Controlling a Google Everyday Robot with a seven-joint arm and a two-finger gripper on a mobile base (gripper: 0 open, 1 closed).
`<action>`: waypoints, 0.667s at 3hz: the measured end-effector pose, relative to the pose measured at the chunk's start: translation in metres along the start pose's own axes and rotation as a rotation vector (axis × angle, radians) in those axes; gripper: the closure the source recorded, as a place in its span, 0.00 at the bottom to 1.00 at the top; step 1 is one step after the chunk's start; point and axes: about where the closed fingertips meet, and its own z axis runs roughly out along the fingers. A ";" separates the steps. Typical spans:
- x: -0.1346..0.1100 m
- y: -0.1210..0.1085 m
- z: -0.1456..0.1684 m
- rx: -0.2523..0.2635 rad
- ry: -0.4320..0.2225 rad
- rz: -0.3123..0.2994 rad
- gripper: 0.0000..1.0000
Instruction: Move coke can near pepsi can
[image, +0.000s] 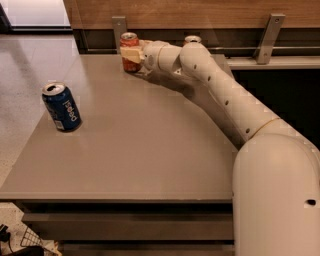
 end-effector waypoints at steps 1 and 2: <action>0.000 0.001 0.001 -0.002 0.000 0.000 1.00; 0.000 0.001 0.001 -0.003 0.000 0.001 1.00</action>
Offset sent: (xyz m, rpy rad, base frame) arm -0.0003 0.0019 -0.0004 0.0002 0.0006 0.0024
